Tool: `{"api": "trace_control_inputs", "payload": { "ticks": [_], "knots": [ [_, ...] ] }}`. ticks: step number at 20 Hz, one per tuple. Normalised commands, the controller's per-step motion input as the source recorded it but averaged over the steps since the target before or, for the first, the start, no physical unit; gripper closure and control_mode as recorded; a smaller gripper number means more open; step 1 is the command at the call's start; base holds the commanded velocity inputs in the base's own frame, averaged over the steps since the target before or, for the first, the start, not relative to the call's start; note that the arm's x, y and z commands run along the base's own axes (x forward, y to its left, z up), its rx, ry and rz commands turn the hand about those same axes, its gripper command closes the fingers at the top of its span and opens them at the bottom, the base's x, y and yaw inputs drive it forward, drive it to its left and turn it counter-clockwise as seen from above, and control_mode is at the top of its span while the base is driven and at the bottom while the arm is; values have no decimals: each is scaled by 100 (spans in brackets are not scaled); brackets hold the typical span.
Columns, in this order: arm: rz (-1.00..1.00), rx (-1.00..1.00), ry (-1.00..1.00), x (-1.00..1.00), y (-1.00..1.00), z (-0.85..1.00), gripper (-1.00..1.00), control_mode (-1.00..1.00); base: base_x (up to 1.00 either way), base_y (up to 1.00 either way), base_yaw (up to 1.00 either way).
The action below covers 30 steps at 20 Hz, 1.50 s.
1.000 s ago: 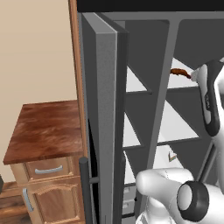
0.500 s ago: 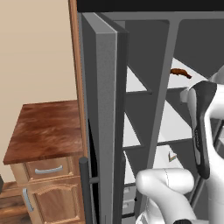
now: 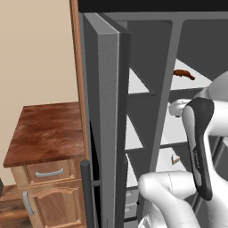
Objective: Pick up the frozen chicken drumstick from the freezer, place it on any shelf in the fridge, and close the fridge and freezer doors when done.
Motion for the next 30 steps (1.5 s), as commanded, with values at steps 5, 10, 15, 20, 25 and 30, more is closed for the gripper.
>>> {"api": "trace_control_inputs", "payload": {
  "ticks": [5,10,15,20,25,30],
  "knots": [
    [13,-4,10,0,27,-7,-100,-100,0,0,0],
    [0,0,1,0,0,0,-100,-100,0,0,0],
    [0,0,0,0,-5,0,-100,100,0,-27,0],
    [0,0,0,0,0,0,-100,100,0,-33,0],
    [0,0,0,0,0,0,-100,100,-33,-21,0],
    [0,0,0,0,0,0,-100,100,-51,-30,0]
  ]
}}
